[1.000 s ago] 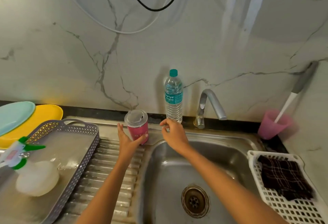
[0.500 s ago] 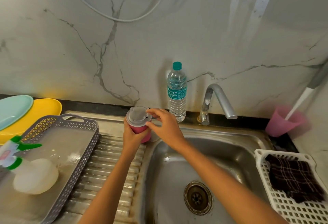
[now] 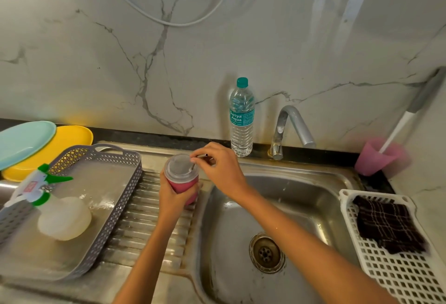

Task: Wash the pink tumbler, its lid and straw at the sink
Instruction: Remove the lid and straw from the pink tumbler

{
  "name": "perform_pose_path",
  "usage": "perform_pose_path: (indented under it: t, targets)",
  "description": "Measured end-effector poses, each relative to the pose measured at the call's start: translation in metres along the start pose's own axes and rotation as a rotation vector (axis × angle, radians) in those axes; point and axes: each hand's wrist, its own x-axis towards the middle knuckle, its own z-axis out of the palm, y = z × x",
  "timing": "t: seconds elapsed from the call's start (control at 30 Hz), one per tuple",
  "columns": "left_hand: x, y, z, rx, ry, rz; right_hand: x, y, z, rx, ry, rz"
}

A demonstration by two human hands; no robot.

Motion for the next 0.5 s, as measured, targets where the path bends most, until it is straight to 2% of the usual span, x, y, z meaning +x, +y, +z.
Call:
perform_pose_path:
  t: [0.17, 0.5]
  targets:
    - [-0.001, -0.002, -0.006, -0.002, 0.046, -0.011, 0.012, -0.028, -0.015, 0.174, 0.103, 0.035]
    - [0.004, -0.003, -0.005, 0.010, -0.010, -0.010, 0.025, -0.048, -0.030, 0.265, 0.208, 0.019]
